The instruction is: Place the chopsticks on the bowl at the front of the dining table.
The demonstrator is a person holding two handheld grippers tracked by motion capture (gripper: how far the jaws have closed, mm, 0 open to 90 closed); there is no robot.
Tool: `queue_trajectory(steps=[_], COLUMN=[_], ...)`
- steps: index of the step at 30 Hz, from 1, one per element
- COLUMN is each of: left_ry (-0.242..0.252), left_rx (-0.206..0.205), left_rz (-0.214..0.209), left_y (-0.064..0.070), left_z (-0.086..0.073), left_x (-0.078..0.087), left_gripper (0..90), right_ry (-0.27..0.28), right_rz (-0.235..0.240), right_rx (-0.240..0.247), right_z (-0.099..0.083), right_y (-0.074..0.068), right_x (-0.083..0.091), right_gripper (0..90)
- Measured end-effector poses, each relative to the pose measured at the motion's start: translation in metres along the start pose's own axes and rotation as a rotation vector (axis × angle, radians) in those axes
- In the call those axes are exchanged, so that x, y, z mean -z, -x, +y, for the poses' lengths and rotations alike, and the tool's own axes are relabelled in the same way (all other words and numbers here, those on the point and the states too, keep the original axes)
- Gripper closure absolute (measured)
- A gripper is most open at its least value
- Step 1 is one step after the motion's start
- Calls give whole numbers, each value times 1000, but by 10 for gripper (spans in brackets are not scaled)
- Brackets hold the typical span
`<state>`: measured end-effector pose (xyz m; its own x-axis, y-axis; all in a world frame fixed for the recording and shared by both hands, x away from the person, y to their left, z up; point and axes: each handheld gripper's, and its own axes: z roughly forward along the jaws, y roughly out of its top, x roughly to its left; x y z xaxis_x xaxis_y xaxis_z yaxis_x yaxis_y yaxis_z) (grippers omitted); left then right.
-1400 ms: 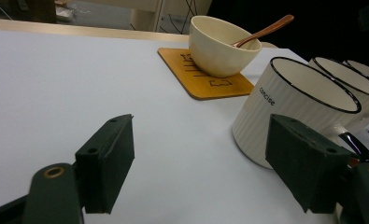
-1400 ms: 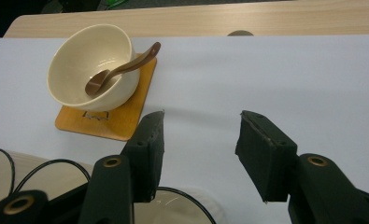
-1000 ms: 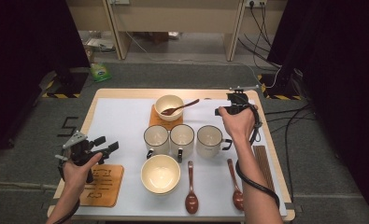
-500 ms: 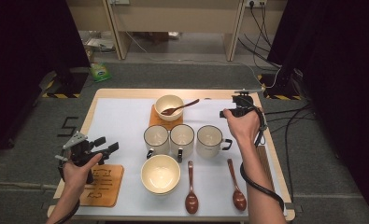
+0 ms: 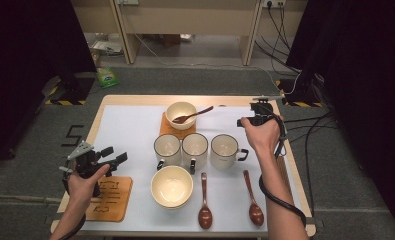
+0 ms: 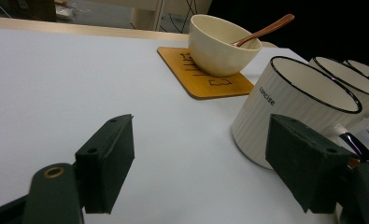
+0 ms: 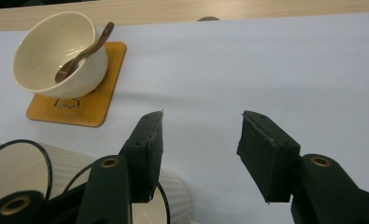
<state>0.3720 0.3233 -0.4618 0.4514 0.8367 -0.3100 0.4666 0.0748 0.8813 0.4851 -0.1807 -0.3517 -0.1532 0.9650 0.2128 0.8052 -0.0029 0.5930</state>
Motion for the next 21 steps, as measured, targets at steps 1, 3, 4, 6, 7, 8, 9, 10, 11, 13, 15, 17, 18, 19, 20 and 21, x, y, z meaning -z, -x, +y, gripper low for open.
queue_trajectory(steps=[1, 3, 4, 6, 7, 8, 9, 10, 11, 13, 15, 17, 18, 19, 20, 21], left_ry=[0, 4, 3, 3, 4, 6, 5, 5, 5, 5, 5, 5, 6, 5, 5, 5], left_rx=[-3, -1, -2, -3, -3, -3, -3, -2, 0, -1, -2, -2, -1, -1, -2, -3], left_rz=[-1, -2, -2, -3, -4, -5, -4, -4, -3, -3, -3, -1, -1, 2, 1, 0], left_y=[0, 1, 1, 1, 1, 1, 1, 0, 0, 0, 0, -1, -1, -1, 0, 0], left_z=[0, -1, -1, -1, -1, -1, -1, -1, -1, -1, -1, -1, -1, -1, -1, -1], left_x=[0, 1, 1, 2, 3, 3, 3, 3, 2, 2, 2, 2, 2, 2, 2, 2], left_gripper=[232, 232, 232, 232, 233, 232, 232, 233, 232, 232, 233, 232, 232, 232, 233, 233], right_ry=[-1, 0, 2, 0, 2, 3, 4, 6, 5, 3, 2, 0, -2, -3, -4, -5], right_rz=[-5, -17, -19, -23, -22, -20, -23, -23, -22, -22, -20, -19, -18, -19, -20, -20], right_rx=[1, 3, 1, -1, -2, -9, -6, -6, -10, -7, -12, -11, -13, -13, -8, -14], right_z=[-1, -2, -3, -4, -4, -5, -6, -6, -7, -8, -8, -9, -9, -10, -11, -11], right_y=[0, 2, 3, 4, 5, 6, 6, 6, 6, 7, 8, 9, 9, 10, 11, 12], right_x=[1, 2, 2, 2, 2, 2, 3, 3, 2, 2, 1, 0, 0, 0, 0, 0], right_gripper=[491, 491, 491, 491, 492, 493, 493, 493, 493, 493, 493, 494, 494, 494, 494, 494])
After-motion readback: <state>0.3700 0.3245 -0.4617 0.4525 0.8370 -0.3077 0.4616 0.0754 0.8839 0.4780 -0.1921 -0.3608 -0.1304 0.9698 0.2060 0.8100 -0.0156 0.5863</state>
